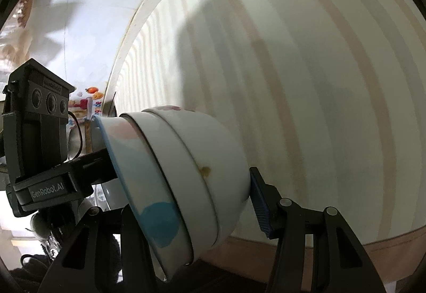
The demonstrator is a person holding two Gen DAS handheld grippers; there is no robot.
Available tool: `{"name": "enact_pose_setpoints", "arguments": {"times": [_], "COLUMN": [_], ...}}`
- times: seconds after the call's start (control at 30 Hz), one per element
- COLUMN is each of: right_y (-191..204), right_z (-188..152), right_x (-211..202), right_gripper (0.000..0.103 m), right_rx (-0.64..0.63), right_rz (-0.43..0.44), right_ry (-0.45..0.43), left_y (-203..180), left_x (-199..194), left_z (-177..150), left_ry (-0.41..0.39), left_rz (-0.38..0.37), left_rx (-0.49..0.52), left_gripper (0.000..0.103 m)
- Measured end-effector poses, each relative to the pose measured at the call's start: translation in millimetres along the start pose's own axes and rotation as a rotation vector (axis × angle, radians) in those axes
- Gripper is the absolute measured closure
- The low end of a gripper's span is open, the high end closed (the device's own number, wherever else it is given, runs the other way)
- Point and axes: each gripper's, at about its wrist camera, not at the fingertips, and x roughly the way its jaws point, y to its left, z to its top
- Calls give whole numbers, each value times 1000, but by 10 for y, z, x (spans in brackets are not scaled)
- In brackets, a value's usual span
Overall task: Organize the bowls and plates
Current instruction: 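Carry the bowl stack over the plate stack and lower it onto the plates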
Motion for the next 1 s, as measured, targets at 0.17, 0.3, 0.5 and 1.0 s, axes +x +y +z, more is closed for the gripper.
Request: {"name": "enact_pose_setpoints", "arguments": {"times": [0.17, 0.3, 0.5, 1.0], "right_y": [254, 511, 929, 1367], "right_z": [-111, -244, -355, -397], "right_x": [53, 105, 432, 1226], "right_gripper": [47, 47, 47, 47], "right_rx": [-6, -26, -50, -91], "right_rz": [9, 9, 28, -5], "right_ry": [29, 47, 76, 157], "left_y": [190, 421, 867, 1543], "left_x": [-213, -406, -652, -657], "left_z": [-134, -223, -366, -491], "left_ry": [-20, -36, -52, -53], "left_rz": [-9, -11, 7, 6], "left_rx": [-24, -39, -67, -140], "left_gripper": [50, 50, 50, 50]}}
